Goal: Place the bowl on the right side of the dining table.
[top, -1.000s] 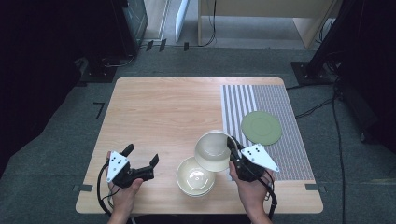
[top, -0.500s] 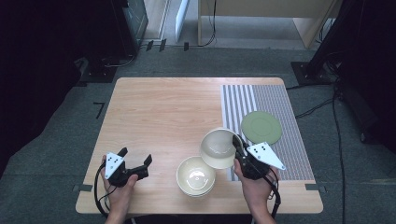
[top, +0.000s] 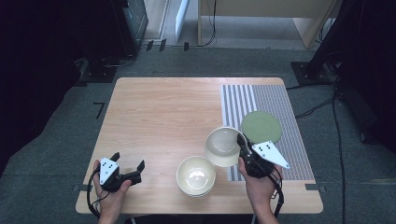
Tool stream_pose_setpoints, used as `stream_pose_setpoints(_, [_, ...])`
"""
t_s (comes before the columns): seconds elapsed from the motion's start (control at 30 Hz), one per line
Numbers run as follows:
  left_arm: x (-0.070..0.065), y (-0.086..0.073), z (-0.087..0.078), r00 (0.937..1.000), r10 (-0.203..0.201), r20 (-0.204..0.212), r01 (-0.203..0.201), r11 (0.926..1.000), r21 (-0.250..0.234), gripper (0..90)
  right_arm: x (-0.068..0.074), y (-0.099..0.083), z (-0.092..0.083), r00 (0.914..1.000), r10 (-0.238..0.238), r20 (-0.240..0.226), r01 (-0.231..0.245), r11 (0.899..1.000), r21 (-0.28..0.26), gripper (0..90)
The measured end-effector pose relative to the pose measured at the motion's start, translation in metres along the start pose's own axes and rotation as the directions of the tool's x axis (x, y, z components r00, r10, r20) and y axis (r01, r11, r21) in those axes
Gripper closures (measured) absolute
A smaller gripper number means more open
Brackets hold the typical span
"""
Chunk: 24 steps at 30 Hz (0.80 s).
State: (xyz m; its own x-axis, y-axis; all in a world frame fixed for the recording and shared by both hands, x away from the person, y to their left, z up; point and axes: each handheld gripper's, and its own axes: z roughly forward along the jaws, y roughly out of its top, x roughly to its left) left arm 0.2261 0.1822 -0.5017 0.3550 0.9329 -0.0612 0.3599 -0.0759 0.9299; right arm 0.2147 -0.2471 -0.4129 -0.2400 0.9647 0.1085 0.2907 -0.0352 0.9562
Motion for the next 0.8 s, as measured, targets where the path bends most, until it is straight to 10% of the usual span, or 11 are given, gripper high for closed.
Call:
stream_pose_setpoints(0.43, [0.026,-0.006,-0.01,0.9976,-0.025,-0.065,0.027,0.9994,0.021,0.0,-0.01,0.001,-0.001,0.9997,0.007,0.023,-0.007,1.0,-0.004,84.6])
stream_pose_setpoints(0.8, [0.022,-0.008,-0.005,0.9988,0.014,-0.048,-0.011,0.9981,0.061,0.0,-0.021,0.002,-0.002,0.9983,0.02,0.055,-0.02,1.0,-0.009,84.7])
